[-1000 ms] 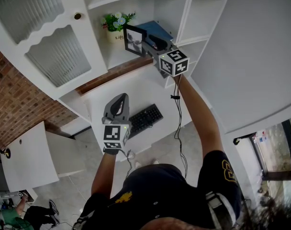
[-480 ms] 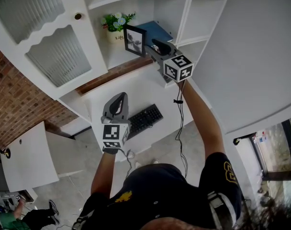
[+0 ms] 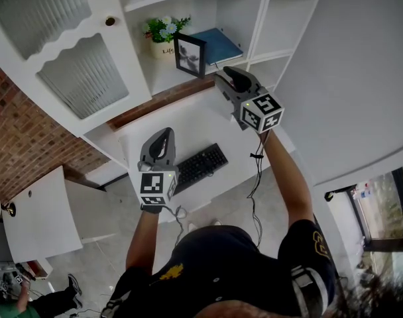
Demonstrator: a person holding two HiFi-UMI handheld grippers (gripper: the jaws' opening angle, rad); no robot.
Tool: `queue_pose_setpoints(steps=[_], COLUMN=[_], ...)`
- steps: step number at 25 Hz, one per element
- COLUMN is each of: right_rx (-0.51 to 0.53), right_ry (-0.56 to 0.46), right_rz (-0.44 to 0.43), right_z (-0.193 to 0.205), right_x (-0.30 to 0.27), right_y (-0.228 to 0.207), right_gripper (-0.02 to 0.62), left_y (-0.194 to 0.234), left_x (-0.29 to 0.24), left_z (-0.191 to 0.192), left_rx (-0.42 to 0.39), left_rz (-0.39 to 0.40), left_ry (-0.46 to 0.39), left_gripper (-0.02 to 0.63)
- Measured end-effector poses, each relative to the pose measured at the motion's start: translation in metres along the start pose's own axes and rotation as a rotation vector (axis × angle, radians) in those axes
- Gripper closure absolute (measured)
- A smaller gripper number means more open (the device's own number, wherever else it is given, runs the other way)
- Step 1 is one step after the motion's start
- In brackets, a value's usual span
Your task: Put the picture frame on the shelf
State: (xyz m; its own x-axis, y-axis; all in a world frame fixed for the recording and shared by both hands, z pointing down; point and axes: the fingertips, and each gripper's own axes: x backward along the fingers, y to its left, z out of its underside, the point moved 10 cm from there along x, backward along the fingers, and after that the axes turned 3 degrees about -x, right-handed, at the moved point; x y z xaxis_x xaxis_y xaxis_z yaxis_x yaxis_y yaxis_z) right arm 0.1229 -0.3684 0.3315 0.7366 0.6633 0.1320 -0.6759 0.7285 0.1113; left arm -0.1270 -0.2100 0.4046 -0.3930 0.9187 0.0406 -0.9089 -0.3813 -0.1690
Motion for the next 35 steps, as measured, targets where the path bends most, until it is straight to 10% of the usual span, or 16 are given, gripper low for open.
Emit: queue_pose_setpoints(steps=[13,35], right_rx=[-0.145,-0.038], right_ry=[-0.054,-0.039], right_rz=[0.108,0.122], right_z=[0.004,0.012], right_x=[0.093,0.16], right_y=[0.025,0.057], right_gripper=[0.48,0.557], left_y=[0.019,0.022], left_x=[0.032,0.068], left_z=[-0.006,-0.008], left_rx=[0.016,0.011], left_rz=[-0.091,-0.185], left_ry=[-0.018,-0.023], left_gripper=[0.588,0.588])
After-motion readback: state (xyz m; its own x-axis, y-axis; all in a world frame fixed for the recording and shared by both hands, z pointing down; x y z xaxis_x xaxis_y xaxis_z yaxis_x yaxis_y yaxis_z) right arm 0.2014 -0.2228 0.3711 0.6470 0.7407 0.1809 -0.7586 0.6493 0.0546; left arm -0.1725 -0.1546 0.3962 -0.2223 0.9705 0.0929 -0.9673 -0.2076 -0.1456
